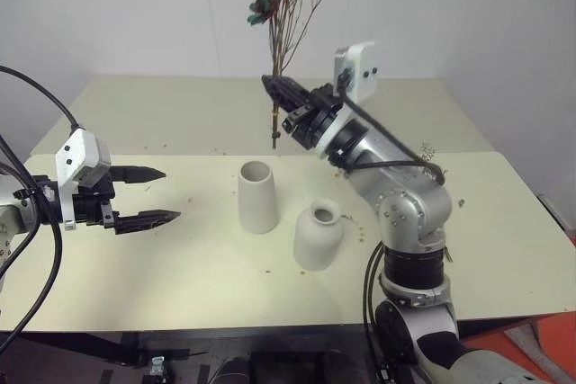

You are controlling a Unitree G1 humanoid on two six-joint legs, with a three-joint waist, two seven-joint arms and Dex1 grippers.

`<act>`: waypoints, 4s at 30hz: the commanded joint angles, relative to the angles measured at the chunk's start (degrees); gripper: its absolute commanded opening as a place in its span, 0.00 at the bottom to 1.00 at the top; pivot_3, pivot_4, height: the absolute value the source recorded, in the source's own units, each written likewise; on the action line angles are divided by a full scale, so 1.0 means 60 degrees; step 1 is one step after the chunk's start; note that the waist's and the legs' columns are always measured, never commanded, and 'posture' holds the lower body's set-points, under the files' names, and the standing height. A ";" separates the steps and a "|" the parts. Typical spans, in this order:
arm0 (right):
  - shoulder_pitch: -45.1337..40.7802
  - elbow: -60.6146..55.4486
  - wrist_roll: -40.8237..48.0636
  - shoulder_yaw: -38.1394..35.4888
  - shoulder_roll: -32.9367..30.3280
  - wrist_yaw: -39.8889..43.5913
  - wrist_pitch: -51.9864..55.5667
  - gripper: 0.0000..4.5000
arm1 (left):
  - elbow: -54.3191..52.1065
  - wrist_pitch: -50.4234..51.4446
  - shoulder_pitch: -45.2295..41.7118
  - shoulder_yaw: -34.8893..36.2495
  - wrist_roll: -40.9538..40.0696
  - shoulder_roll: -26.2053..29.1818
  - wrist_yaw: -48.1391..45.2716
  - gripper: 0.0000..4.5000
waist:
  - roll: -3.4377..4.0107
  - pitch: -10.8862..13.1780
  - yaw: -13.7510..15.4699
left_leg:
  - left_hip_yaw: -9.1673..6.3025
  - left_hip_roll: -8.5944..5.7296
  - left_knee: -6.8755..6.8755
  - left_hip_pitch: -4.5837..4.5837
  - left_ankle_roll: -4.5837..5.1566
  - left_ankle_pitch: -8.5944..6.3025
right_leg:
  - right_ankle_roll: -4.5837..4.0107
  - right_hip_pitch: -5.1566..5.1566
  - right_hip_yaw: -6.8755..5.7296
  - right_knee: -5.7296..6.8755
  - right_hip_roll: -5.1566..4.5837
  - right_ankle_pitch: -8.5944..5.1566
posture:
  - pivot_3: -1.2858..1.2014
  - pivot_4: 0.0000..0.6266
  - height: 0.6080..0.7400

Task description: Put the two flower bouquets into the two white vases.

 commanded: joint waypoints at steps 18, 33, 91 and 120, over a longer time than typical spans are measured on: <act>0.0728 0.1663 -0.0825 0.1470 0.0511 0.0966 -0.2903 0.01 | -0.0223 0.0176 -0.1039 -0.0501 -0.0431 0.0008 0.0459 1.00 | 0.0001 0.0001 -0.0010 | -0.0001 0.0001 -0.0006 0.0000 -0.0002 0.0001 | 0.0000 -0.0003 0.0001 -0.0002 0.0005 0.0000 | 0.52 0.24 1.00; 0.0862 0.1416 -0.1138 0.1587 0.0282 0.1045 -0.2923 0.13 | -0.0117 -0.0105 -0.1107 -0.0752 -0.0324 -0.0120 0.0496 1.00 | 0.0002 0.0001 -0.0009 | -0.0001 0.0003 -0.0007 0.0000 -0.0003 0.0002 | -0.0001 -0.0004 0.0001 -0.0002 0.0008 0.0000 | 0.52 0.24 1.00; 0.1211 -0.1382 -0.1949 0.0757 -0.4348 0.2457 -0.1547 0.78 | 0.0244 -0.0412 -0.1566 -0.1244 0.0022 -0.0274 0.0378 1.00 | -0.0015 0.0013 0.0048 | -0.0018 -0.0009 -0.0077 0.0008 -0.0057 0.0046 | -0.0009 -0.0006 -0.0001 -0.0029 0.0013 0.0002 | 0.52 0.24 1.00; 0.1892 -0.2298 -0.1019 -0.1691 -0.8547 0.1924 0.4477 0.78 | -0.1383 0.0517 -0.2376 -0.1516 -0.1520 -0.0333 -0.0644 1.00 | -0.0021 0.0011 0.0052 | -0.0008 -0.0014 -0.0073 0.0008 -0.0054 0.0047 | 0.0013 0.0001 0.0015 -0.0037 0.0010 -0.0013 | 0.52 0.24 1.00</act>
